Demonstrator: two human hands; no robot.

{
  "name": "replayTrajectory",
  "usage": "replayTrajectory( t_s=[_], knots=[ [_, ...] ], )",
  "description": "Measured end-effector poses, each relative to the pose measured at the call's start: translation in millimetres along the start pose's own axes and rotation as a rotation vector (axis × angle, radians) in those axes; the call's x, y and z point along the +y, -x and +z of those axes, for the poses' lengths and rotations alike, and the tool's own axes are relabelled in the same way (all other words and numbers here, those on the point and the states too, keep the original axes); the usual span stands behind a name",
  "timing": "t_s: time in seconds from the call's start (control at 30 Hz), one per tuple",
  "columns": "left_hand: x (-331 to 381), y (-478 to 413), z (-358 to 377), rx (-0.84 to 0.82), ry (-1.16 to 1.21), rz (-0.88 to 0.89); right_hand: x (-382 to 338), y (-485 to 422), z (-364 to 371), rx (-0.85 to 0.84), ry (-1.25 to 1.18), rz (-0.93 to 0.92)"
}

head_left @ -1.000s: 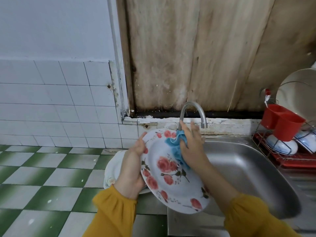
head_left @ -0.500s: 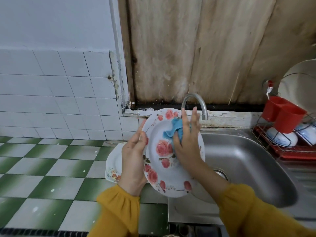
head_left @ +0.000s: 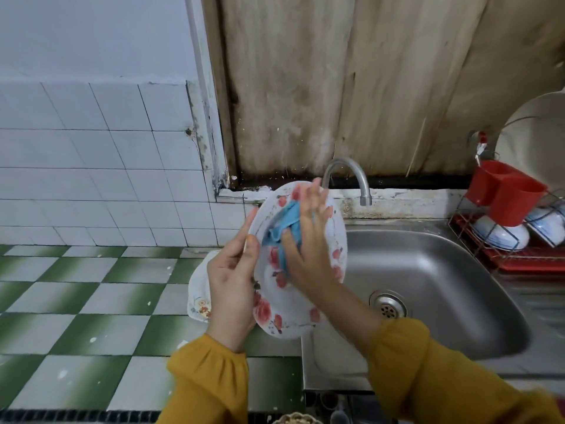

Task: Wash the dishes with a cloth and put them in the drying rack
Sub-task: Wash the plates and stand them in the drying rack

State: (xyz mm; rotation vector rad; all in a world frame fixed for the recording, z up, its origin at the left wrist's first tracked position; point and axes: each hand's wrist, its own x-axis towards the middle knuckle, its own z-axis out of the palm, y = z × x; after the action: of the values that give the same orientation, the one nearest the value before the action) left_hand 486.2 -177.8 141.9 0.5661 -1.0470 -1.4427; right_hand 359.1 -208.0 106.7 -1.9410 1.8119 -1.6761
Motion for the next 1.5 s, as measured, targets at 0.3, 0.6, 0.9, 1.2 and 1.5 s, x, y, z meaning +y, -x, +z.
replayTrajectory(
  t_s=[0.3, 0.6, 0.9, 1.2, 1.5],
  knots=[
    [3, -4, -21, 0.086, 0.058, 0.028, 48, 2, -6, 0.137, 0.260, -0.064],
    [11, -9, -34, 0.123, 0.060, 0.104, 24, 45, 28, -0.149, 0.306, -0.441],
    [-2, 7, -27, 0.087, -0.017, 0.042, 18, -20, 11, 0.279, 0.118, -0.013],
    [12, -6, -35, 0.049, -0.009, 0.083, 50, 7, 14, 0.180, 0.280, -0.075],
    [4, -6, -15, -0.014, -0.110, 0.095, -12, -16, 20, 0.258, -0.068, -0.306]
  ],
)
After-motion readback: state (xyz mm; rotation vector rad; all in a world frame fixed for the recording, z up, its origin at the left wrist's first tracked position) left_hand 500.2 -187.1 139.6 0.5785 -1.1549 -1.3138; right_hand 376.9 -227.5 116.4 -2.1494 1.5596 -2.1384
